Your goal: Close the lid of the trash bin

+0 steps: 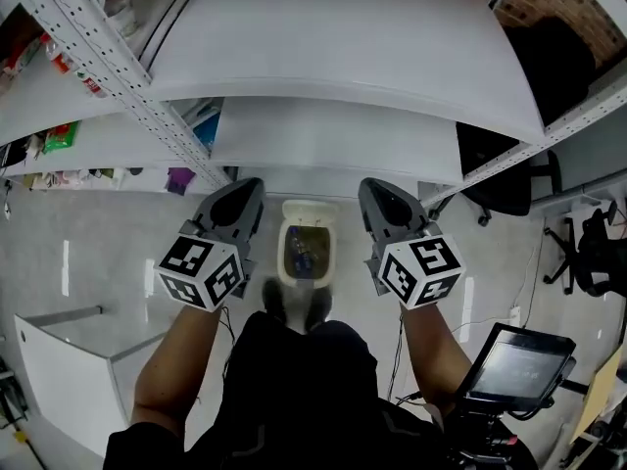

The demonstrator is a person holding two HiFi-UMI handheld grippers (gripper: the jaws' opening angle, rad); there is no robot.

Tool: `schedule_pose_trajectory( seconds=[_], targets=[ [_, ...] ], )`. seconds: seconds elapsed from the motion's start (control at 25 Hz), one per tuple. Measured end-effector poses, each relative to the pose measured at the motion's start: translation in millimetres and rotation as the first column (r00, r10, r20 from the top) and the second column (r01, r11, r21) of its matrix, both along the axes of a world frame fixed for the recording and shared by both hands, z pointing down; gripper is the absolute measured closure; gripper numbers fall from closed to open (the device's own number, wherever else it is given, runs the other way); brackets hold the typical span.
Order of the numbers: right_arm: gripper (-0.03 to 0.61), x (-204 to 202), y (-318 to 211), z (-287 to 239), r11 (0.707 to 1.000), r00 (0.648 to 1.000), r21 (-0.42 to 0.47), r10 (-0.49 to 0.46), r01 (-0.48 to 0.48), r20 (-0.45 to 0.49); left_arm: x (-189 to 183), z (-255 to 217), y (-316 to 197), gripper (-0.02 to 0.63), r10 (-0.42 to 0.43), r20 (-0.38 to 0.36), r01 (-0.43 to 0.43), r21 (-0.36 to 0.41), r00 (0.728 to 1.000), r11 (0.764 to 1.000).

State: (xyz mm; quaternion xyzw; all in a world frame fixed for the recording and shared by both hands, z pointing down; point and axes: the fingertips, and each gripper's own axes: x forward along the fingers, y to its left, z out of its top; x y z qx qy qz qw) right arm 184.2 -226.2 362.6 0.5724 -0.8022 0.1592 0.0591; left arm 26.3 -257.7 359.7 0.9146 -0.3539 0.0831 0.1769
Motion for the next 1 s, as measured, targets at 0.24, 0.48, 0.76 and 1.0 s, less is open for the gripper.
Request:
schedule_pose_trajectory(
  seconds=[0.24,0.48,0.76,1.0],
  targets=[
    [0.569,4,-50,89,0.988,0.999,-0.152,0.014,-0.019,-0.033,15,99,-57,0.623,0.049,0.042,-0.042,-0.154,0.998,0.987],
    [0.569,0,-71,199,0.95,0.999,-0.308,0.039,-0.046,-0.026,25,218,-78,0.623,0.112,0.081,-0.08,-0.325,0.99,0.942],
    [0.569,3,-81,305,0.893,0.998,-0.446,0.04,-0.055,-0.043,43,318,-86,0.623,0.181,0.146,-0.1,-0.44,0.973,0.893],
    [0.569,9,-76,371,0.837,0.997,-0.542,0.046,-0.074,-0.065,58,386,-67,0.623,0.279,0.195,-0.139,-0.53,0.94,0.837]
  ],
)
